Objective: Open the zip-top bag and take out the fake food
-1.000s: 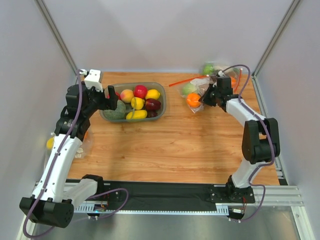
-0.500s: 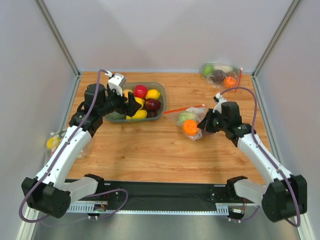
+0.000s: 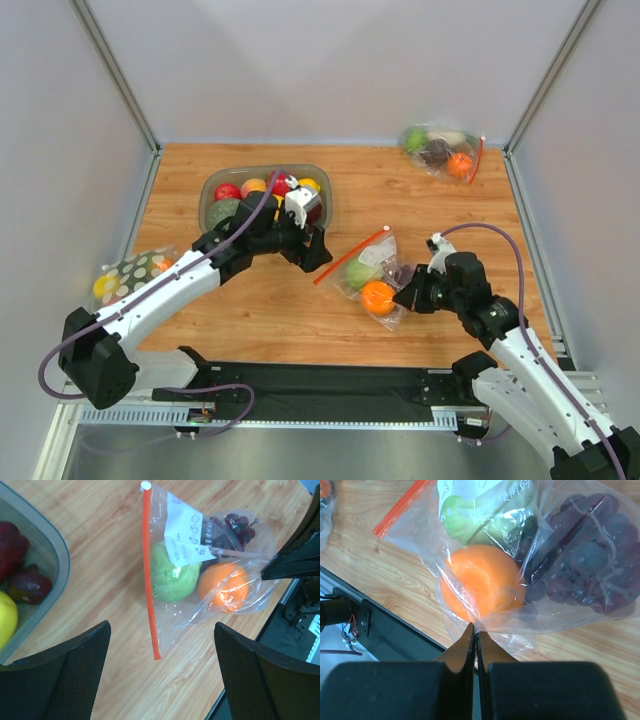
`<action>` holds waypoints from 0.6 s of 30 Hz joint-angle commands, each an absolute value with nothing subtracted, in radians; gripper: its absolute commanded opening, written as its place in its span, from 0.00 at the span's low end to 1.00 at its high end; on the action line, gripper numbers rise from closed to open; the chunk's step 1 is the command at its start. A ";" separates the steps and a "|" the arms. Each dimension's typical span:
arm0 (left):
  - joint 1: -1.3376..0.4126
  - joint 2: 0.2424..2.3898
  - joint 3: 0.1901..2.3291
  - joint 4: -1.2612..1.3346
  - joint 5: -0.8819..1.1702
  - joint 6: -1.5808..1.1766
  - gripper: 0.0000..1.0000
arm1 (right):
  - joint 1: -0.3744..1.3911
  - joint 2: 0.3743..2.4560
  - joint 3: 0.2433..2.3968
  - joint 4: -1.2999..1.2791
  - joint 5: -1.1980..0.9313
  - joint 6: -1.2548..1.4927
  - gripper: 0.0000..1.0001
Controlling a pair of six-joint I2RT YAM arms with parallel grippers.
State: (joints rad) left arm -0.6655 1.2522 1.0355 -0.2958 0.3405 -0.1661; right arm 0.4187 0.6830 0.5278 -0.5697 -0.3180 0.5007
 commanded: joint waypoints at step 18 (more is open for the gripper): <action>-0.742 1.417 0.828 0.028 0.209 -0.299 0.87 | 0.426 0.747 0.486 -0.551 -0.310 0.558 0.00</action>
State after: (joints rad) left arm -0.7399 1.3857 0.7933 -0.0574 0.2111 -0.2943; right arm 0.4187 0.7410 0.4896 -0.5865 -0.3080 0.5358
